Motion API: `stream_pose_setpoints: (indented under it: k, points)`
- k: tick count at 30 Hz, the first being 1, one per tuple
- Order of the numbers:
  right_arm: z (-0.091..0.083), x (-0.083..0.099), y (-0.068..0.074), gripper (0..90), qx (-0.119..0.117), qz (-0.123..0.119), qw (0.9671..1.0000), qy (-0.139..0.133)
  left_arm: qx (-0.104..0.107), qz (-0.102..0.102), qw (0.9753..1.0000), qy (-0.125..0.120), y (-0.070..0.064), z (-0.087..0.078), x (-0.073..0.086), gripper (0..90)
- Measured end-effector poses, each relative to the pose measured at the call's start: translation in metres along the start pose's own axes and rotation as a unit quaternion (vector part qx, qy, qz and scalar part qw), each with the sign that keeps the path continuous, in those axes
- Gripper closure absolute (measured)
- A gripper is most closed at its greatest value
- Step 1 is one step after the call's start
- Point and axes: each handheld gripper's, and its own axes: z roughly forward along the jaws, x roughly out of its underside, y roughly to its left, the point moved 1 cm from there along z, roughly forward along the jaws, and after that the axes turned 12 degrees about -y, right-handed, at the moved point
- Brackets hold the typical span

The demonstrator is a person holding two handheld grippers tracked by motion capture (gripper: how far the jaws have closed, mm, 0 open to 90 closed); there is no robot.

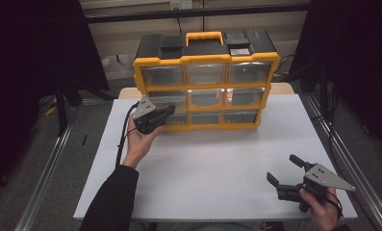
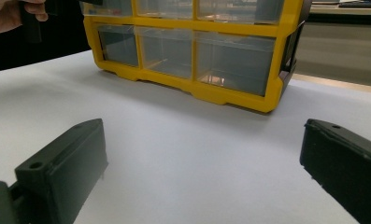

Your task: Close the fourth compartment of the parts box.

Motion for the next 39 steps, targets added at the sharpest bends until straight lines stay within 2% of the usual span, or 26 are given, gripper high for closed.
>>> stream_pose_setpoints:
  k: [1, 2, 3, 4, 5, 6, 9, 10, 11, 14, 15, 16, 17, 21, 22, 24, 27, 30, 32, 33, 34, 39]
  points:
    - [0.000, 0.000, 0.000, 0.4, 0.000, -0.002, 1.0000, 0.000, 0.001, 0.000, 1.0000, 0.000, 0.000, 0.000, 0.000, 90.0]
    - [0.000, 0.000, 0.000, 0.4, 0.000, -0.001, 1.0000, 0.000, -0.019, 0.004, 0.9998, 0.004, -0.001, 0.000, 0.000, 90.0]
    - [0.000, 0.000, 0.000, 0.4, 0.001, 0.000, 1.0000, 0.000, -0.003, -0.001, 1.0000, -0.004, 0.001, 0.001, 0.001, 90.0]
    - [0.000, 0.000, 0.000, 0.4, 0.001, -0.001, 1.0000, 0.000, 0.000, 0.000, 1.0000, -0.003, 0.001, 0.001, 0.001, 90.0]
    - [0.000, 0.000, 0.000, 0.4, 0.000, -0.001, 1.0000, 0.000, -0.001, -0.008, 1.0000, -0.005, 0.001, 0.002, 0.001, 90.0]
    - [0.000, 0.000, 0.000, 0.4, 0.001, 0.000, 1.0000, 0.000, -0.003, -0.003, 1.0000, -0.002, 0.002, 0.001, 0.001, 90.0]
    - [0.000, 0.000, 0.000, 0.4, 0.001, -0.001, 1.0000, 0.000, -0.004, -0.011, 0.9999, -0.004, 0.002, 0.003, 0.002, 90.0]
    - [0.000, 0.000, 0.000, 0.4, 0.001, -0.001, 1.0000, 0.000, -0.004, -0.011, 0.9999, -0.003, 0.003, 0.003, 0.003, 90.0]
    - [0.000, 0.000, 0.000, 0.4, 0.001, -0.001, 1.0000, 0.000, -0.004, -0.002, 1.0000, 0.002, 0.005, 0.002, 0.003, 90.0]
    - [0.000, 0.000, 0.000, 0.4, 0.000, -0.002, 1.0000, 0.000, -0.007, -0.007, 1.0000, 0.002, 0.006, 0.003, 0.004, 90.0]
    - [0.000, 0.000, 0.000, 0.4, 0.001, -0.001, 1.0000, 0.000, -0.026, 0.001, 0.9996, 0.010, 0.005, 0.002, 0.003, 90.0]
    - [0.000, 0.000, 0.000, 0.4, 0.001, -0.001, 1.0000, 0.000, -0.012, 0.002, 0.9999, 0.008, 0.007, 0.003, 0.003, 90.0]
    - [0.000, 0.000, 0.000, 0.4, 0.001, 0.000, 1.0000, 0.000, -0.009, -0.003, 0.9999, 0.005, 0.007, 0.004, 0.003, 90.0]
    - [0.000, 0.000, 0.000, 0.4, 0.001, 0.000, 1.0000, 0.000, -0.012, -0.002, 0.9999, 0.008, 0.008, 0.006, 0.003, 90.0]
    - [0.000, 0.000, 0.000, 0.4, 0.001, 0.000, 1.0000, 0.000, -0.014, -0.010, 0.9998, 0.003, 0.008, 0.007, 0.003, 90.0]
    - [0.000, 0.000, 0.000, 0.3, 0.001, 0.000, 1.0000, 0.000, -0.015, -0.003, 0.9998, 0.012, 0.011, 0.009, 0.004, 90.0]
    - [0.000, 0.000, 0.000, 0.4, 0.000, -0.001, 1.0000, 0.000, -0.018, -0.012, 0.9997, 0.010, 0.012, 0.011, 0.004, 90.0]
    - [0.000, 0.000, -0.001, 0.4, 0.001, 0.001, 1.0000, -0.001, -0.017, -0.004, 0.9997, 0.015, 0.013, 0.011, 0.004, 90.0]
    - [0.000, 0.000, 0.000, 0.4, 0.001, 0.000, 1.0000, 0.000, -0.018, -0.009, 0.9997, 0.012, 0.013, 0.012, 0.004, 90.0]
    - [0.000, 0.000, 0.000, 0.4, 0.000, 0.000, 1.0000, 0.001, -0.021, -0.003, 0.9997, 0.016, 0.014, 0.012, 0.004, 90.0]
    - [0.000, 0.000, 0.000, 0.4, 0.000, 0.000, 1.0000, 0.001, -0.020, -0.009, 0.9997, 0.014, 0.014, 0.013, 0.004, 90.0]
    - [0.001, 0.001, -0.001, 0.4, 0.001, 0.003, 1.0000, 0.000, -0.019, -0.006, 0.9997, 0.016, 0.017, 0.016, 0.005, 90.0]
